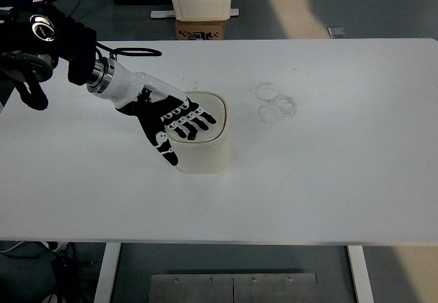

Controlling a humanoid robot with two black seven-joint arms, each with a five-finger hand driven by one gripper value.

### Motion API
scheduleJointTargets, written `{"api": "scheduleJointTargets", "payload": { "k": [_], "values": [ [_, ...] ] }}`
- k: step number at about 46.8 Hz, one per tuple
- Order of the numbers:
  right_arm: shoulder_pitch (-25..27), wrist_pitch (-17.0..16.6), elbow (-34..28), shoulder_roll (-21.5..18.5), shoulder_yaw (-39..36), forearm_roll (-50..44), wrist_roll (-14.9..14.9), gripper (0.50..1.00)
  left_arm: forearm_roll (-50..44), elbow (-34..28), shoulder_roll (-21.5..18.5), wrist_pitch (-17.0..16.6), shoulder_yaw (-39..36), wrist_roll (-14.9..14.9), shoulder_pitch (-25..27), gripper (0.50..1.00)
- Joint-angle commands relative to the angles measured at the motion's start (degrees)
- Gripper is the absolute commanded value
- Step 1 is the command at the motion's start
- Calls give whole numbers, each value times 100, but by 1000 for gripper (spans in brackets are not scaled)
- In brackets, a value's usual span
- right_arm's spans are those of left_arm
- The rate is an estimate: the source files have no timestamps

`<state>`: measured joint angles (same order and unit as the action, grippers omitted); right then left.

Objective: Close trash bin

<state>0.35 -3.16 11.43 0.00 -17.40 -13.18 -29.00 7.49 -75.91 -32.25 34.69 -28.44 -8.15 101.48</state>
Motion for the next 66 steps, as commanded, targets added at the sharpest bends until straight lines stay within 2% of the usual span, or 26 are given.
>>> {"api": "scheduleJointTargets", "payload": {
  "k": [1, 23, 35, 44, 51, 60, 63, 66],
  "values": [
    [0, 0, 0, 0, 0, 0, 0, 991, 7, 15, -1, -6, 14, -2, 4, 1000],
    [0, 0, 0, 0, 0, 0, 0, 991, 7, 181, -124, 31, 348, -2, 522, 1000],
    [0, 0, 0, 0, 0, 0, 0, 991, -46, 1007, -89, -111, 734, 7, 417, 1000],
    [0, 0, 0, 0, 0, 0, 0, 991, -54, 1605, -1, -225, 1367, 7, 22, 1000],
    [0, 0, 0, 0, 0, 0, 0, 991, 16, 2141, 175, -533, 1894, 16, -391, 1000],
    [0, 0, 0, 0, 0, 0, 0, 991, -2, 2712, 447, -577, 2474, 112, -1138, 1000],
    [0, 0, 0, 0, 0, 0, 0, 991, -2, 3002, 614, -577, 2729, 366, -1446, 1000],
    [0, 0, 0, 0, 0, 0, 0, 991, -2, 3344, 816, -603, 2923, 901, -1753, 1000]
  ]
}}
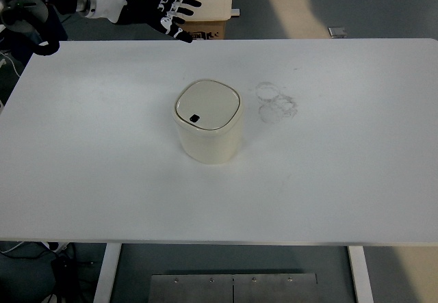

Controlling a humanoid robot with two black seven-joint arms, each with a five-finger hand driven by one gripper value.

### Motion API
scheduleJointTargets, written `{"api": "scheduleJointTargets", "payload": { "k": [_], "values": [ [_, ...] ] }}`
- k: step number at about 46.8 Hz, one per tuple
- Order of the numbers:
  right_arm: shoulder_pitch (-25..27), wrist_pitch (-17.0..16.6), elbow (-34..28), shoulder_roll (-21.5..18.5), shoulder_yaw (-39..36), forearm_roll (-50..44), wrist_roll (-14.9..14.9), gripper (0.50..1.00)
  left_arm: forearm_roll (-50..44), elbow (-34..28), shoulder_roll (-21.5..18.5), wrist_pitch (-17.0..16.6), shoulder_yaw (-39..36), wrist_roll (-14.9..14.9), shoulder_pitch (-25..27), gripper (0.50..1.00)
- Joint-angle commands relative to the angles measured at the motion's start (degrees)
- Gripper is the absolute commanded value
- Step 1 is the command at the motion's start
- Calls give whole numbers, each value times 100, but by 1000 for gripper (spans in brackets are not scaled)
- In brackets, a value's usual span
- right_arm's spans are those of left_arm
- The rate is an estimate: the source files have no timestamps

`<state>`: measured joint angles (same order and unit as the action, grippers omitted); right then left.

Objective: Close trash bin

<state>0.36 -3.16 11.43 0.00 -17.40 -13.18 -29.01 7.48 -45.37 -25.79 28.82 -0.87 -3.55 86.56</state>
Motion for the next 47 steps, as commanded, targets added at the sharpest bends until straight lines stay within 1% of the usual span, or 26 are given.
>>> {"api": "scheduleJointTargets", "payload": {
  "k": [1, 4, 7, 9, 11, 16, 22, 28, 32, 34, 40, 47],
  "values": [
    [-1, 0, 0, 0, 0, 0, 1, 991, -1, 413, 241, -34, 210, 652, -349, 1000],
    [-1, 0, 0, 0, 0, 0, 1, 991, -1, 800, 443, -140, 307, 1223, -560, 1000],
    [-1, 0, 0, 0, 0, 0, 1, 991, -62, 1134, 592, -263, 395, 1707, -719, 1000],
    [-1, 0, 0, 0, 0, 0, 1, 991, -62, 1310, 637, -281, 456, 1945, -815, 1000],
    [-1, 0, 0, 0, 0, 0, 1, 991, -80, 1460, 681, -281, 509, 2086, -921, 1000],
    [-1, 0, 0, 0, 0, 0, 1, 991, -211, 1671, 795, -254, 693, 2095, -1140, 1000],
    [-1, 0, 0, 0, 0, 0, 1, 991, -765, 1917, 918, -245, 1098, 2095, -1553, 1000],
    [-1, 0, 0, 0, 0, 0, 1, 991, -1091, 2496, 1410, -272, 1379, 2095, -1870, 1000],
    [-1, 0, 0, 0, 0, 0, 1, 991, -1152, 2919, 1647, -254, 1598, 2095, -2072, 1000],
    [-1, 0, 0, 0, 0, 0, 1, 991, -1179, 3024, 1726, -254, 1757, 2104, -2169, 1000],
    [-1, 0, 0, 0, 0, 0, 1, 991, -1196, 3113, 1744, -272, 2214, 2121, -2441, 1000],
    [-1, 0, 0, 0, 0, 0, 1, 991, -1231, 3244, 1771, -298, 2627, 2122, -2538, 1000]
  ]
}}
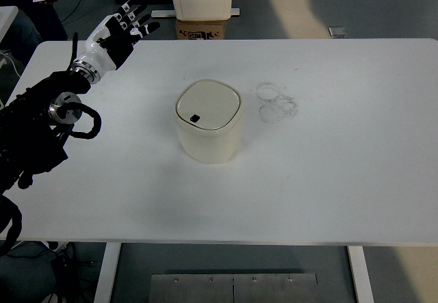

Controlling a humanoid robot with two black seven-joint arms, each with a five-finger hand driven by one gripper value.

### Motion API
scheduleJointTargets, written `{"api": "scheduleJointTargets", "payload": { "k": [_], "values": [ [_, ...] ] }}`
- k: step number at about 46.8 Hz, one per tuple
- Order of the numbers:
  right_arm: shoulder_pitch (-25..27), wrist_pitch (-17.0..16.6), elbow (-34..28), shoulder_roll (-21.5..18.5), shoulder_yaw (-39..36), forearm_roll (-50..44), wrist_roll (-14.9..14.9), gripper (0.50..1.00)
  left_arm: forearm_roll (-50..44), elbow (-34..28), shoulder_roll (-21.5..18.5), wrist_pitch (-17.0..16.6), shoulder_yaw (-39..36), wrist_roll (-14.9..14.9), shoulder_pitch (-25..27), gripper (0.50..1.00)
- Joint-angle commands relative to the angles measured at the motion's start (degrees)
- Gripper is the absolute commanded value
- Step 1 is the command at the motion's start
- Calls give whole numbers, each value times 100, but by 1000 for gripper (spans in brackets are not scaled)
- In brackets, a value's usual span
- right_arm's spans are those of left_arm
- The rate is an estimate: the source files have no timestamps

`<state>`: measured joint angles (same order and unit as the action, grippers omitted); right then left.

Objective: Close trash bin

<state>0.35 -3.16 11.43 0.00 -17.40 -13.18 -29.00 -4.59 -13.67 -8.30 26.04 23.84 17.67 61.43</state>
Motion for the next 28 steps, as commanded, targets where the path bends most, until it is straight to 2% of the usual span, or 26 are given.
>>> {"api": "scheduleJointTargets", "payload": {
  "k": [1, 8, 28],
  "values": [
    [0, 0, 0, 0, 0, 0, 0, 991, -50, 110, 30, -28, 200, 0, -34, 1000],
    [0, 0, 0, 0, 0, 0, 0, 991, -208, 207, 118, -151, 288, 0, -69, 1000],
    [0, 0, 0, 0, -9, 18, 0, 991, -358, 225, 267, -195, 324, 26, -324, 1000]
  ]
}}
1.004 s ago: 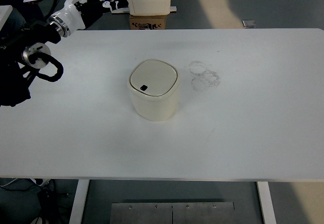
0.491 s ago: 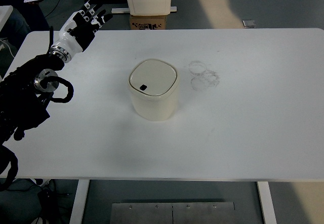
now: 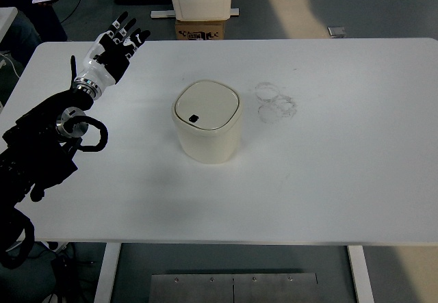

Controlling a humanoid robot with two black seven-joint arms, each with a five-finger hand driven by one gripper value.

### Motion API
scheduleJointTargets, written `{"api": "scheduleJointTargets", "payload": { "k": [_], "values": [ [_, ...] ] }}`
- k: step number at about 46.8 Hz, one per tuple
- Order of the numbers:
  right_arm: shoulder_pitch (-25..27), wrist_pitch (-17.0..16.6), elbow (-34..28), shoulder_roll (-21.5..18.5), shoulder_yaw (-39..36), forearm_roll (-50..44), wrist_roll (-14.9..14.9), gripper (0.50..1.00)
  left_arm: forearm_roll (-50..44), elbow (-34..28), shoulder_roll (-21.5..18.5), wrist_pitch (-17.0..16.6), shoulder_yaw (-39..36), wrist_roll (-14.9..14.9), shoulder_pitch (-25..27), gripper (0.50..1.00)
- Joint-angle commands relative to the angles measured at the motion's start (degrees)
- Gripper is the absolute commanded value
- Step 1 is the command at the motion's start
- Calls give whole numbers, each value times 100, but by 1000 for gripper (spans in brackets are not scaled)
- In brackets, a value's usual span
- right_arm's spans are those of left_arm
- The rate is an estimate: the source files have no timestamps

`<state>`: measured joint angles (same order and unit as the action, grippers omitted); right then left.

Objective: Close trash bin

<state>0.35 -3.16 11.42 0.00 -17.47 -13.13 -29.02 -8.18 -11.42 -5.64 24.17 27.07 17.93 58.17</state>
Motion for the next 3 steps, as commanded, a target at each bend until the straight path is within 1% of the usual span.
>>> {"api": "scheduleJointTargets", "payload": {
  "k": [1, 3],
  "values": [
    [0, 0, 0, 0, -2, 12, -7, 991, -9, -1, 1, -9, 0, 0, 2, 1000],
    [0, 0, 0, 0, -19, 29, -33, 991, 0, -1, 10, -44, 9, 0, 2, 1000]
  ]
}}
